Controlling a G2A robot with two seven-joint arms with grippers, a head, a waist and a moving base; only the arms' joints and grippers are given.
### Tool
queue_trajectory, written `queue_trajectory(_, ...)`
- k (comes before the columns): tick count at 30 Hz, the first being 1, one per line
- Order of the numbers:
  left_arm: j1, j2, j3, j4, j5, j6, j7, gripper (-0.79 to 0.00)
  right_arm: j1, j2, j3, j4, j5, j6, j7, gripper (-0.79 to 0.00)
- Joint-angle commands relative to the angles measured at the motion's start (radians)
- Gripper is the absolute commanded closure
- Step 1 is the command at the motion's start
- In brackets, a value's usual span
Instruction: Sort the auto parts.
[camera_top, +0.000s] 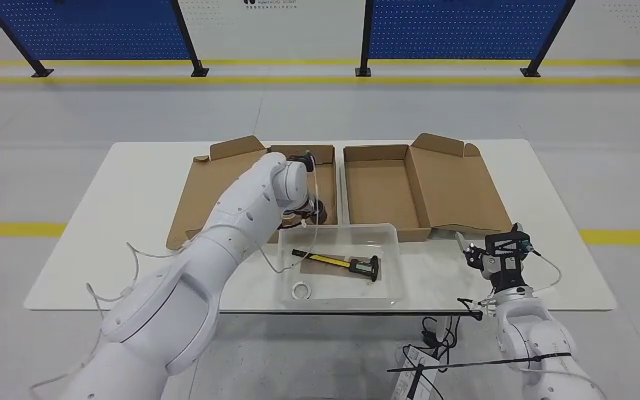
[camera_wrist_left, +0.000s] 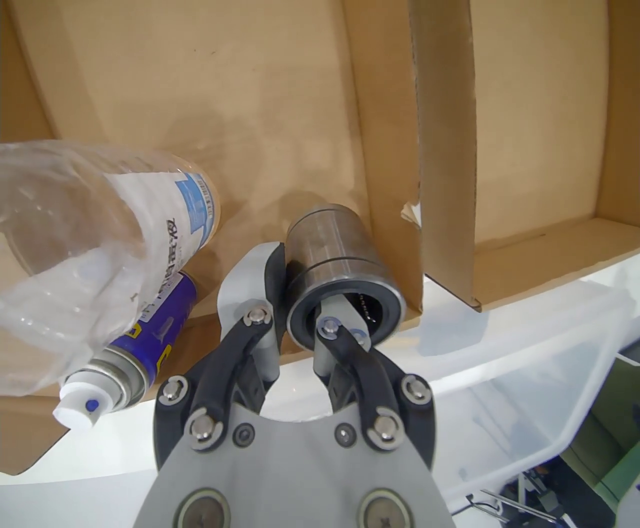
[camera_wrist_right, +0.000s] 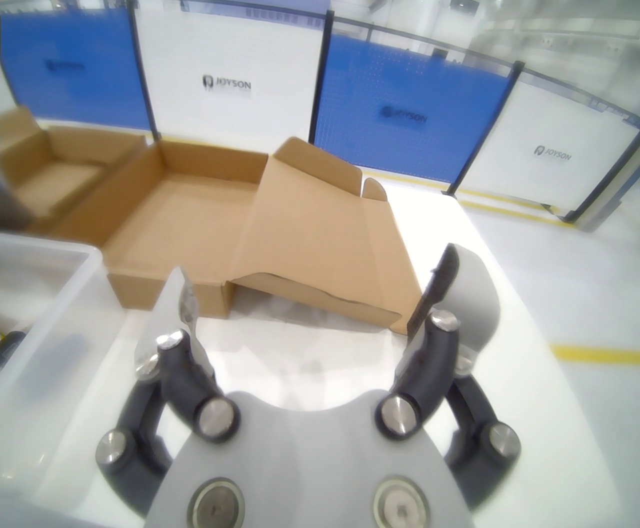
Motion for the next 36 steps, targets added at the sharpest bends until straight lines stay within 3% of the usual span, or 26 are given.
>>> queue_trajectory(1,0.000,-0.004,-0.003,0.016,-0.010,0.002,-0.004,-0.785,0.000,0.000,0.000,0.000,0.000,0.000,0.000,-0.785)
queue_trajectory(12,-0.024,-0.019,-0.002,0.039,0.028,-0.010,0.022,-0.785,0.000,0.000,0.000,0.000,0.000,0.000,0.000,-0.785)
queue_trajectory(20,-0.037,-0.007,-0.023,-0.058,0.063,-0.039,0.005,-0.785,0.000,0.000,0.000,0.000,0.000,0.000,0.000,-0.785)
queue_trajectory(26,-0.016,0.030,-0.059,-0.215,0.136,-0.057,-0.013,-0.785,0.000,0.000,0.000,0.000,0.000,0.000,0.000,-0.785)
queue_trajectory(28,-0.002,0.047,-0.082,-0.285,0.181,-0.024,-0.008,-0.785,0.000,0.000,0.000,0.000,0.000,0.000,0.000,-0.785)
queue_trajectory(36,0.145,0.131,-0.235,-0.668,0.317,-0.005,-0.022,-0.785,0.000,0.000,0.000,0.000,0.000,0.000,0.000,-0.785)
